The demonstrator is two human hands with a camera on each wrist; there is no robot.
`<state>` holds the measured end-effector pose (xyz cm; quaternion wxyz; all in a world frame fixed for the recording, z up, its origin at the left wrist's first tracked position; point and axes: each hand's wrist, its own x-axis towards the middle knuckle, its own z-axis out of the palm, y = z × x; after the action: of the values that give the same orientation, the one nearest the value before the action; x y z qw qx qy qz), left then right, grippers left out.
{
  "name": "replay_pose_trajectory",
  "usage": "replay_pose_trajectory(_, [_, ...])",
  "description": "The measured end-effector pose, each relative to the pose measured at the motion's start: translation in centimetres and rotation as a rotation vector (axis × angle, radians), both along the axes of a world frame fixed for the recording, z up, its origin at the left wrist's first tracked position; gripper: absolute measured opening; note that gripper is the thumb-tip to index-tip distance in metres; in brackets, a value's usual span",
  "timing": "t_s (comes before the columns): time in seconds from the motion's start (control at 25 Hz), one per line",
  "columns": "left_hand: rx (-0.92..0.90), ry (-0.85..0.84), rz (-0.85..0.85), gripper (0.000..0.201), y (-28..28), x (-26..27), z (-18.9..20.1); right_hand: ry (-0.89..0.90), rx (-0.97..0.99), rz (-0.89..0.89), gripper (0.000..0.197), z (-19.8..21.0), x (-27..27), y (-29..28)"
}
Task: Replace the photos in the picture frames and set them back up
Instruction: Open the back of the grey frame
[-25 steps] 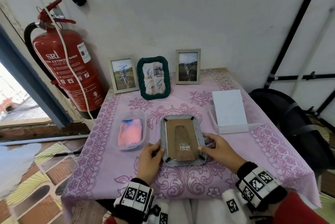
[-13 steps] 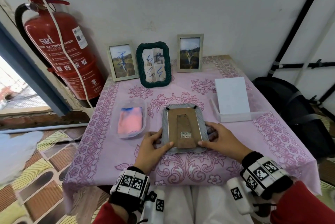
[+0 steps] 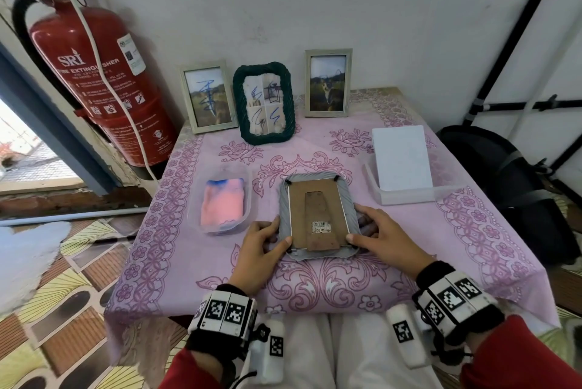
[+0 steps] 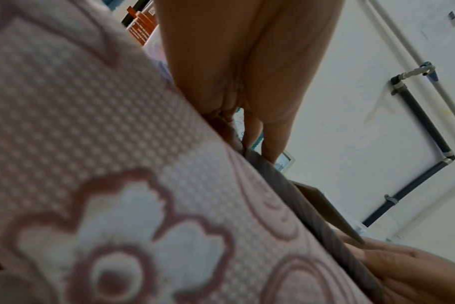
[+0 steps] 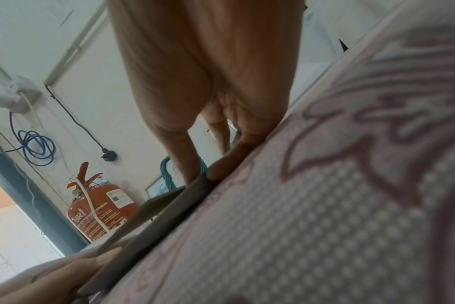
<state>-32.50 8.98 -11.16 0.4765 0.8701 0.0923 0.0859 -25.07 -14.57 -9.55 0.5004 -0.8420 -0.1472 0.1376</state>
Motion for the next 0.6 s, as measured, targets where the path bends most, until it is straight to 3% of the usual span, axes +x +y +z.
replay_pose_trajectory(0.6, [-0.065,0.042,0.014,0.048,-0.18,-0.23,0.68,0.050,0.017,-0.011,0.058,0.16,-0.05,0.02])
